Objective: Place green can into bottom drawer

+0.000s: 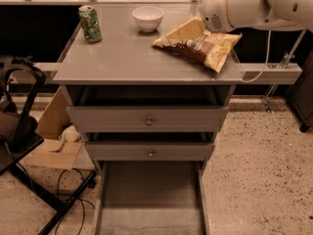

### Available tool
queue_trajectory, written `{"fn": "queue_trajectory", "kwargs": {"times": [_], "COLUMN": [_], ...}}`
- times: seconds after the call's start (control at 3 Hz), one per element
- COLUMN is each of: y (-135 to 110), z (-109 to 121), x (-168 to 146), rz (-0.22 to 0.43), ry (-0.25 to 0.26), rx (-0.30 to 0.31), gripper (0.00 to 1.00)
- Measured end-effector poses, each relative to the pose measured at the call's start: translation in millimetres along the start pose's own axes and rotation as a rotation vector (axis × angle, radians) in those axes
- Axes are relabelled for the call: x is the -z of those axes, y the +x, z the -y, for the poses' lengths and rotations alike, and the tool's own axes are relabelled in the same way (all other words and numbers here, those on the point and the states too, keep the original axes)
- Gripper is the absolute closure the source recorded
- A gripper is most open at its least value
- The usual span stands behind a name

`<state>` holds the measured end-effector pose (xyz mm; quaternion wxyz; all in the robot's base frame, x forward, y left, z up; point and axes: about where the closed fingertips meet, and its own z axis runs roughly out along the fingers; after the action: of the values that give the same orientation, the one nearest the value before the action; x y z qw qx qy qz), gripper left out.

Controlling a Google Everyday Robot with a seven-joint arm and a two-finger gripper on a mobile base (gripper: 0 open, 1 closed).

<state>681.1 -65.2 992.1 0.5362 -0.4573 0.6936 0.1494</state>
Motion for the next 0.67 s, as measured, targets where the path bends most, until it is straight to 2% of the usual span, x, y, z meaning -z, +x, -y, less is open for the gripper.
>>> {"fn": "queue_trajectory", "kwargs": {"times": [0.33,0.67], "y": [0.2,-0.4], "z": [-0.2,7.7], "x": [0.5,-21.2], "rz": [-0.002,0.022], "ry": [-0.001,-0.018], "rx": [0.001,-0.001], "gripper": [0.0,0.0]}}
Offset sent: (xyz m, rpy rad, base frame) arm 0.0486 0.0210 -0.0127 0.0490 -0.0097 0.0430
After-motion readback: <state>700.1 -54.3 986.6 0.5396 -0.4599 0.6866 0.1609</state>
